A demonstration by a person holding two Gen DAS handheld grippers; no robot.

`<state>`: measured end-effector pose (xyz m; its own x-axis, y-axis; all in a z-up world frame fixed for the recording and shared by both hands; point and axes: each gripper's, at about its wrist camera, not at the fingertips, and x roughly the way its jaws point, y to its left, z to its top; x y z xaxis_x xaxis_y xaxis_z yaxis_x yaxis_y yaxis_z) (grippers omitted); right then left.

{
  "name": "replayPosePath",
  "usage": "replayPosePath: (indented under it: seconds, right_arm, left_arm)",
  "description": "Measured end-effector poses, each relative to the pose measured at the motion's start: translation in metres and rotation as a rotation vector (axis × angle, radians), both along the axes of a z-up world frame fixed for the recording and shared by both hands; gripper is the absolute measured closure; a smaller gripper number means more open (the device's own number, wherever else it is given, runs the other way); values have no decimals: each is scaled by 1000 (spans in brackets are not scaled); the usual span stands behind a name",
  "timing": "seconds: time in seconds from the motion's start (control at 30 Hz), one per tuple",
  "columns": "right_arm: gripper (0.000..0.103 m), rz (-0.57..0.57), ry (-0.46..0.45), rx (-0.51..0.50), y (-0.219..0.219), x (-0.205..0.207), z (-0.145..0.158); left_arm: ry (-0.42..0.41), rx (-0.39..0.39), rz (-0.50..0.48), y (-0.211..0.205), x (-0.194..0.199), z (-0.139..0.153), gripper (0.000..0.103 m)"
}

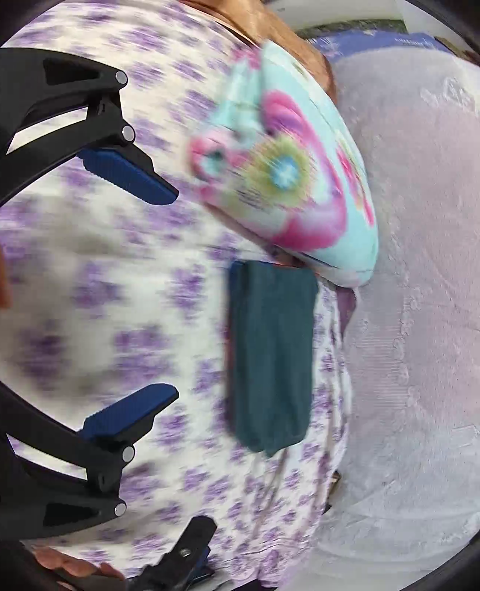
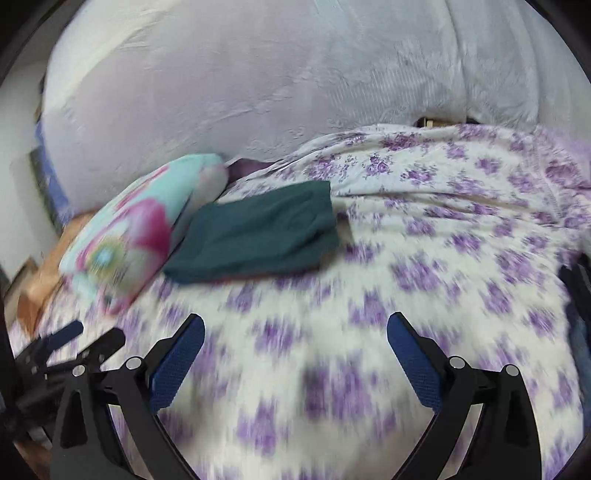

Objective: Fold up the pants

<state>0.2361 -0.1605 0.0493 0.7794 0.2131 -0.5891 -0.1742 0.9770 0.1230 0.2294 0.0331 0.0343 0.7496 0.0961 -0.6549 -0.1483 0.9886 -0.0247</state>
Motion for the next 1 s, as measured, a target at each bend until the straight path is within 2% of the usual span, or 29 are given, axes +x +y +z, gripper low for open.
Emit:
replayPosePath:
  seconds: [0.1, 0.27, 0.43, 0.5, 0.53, 0.6, 0.73, 0.87, 1.0]
  right_arm:
    - [4, -19, -20, -70, 0, -51, -9]
    - [4, -23, 55, 16, -2, -89, -24]
    - [4, -89, -40, 63, -5, -126, -33]
    - [4, -102, -62, 64, -5, -126, -39]
    - [4, -84, -58, 50, -3, -125, -42]
    - [4, -52, -36, 8, 3, -119, -49]
    - [4, -41, 49, 6, 3, -108, -66]
    - [4, -48, 111, 61, -6, -100, -77]
    - [4, -72, 174, 96, -13, -93, -88]
  left_arm:
    - [15, 10, -13, -9, -36, -11, 8]
    - [57, -8, -39, -20, -78, -30, 7]
    - [13, -4, -37, -20, -103, -36, 5]
    - [-10, -17, -13, -16, -107, -40, 5]
    - [9, -26, -9, -15, -106, -42, 5]
    - [32, -96, -33, -13, -105, -44, 5]
    - [58, -23, -16, -21, -100, -60, 5]
    - [134, -70, -18, -21, -91, -77, 5]
    - [141, -66, 5, -21, -91, -81, 5]
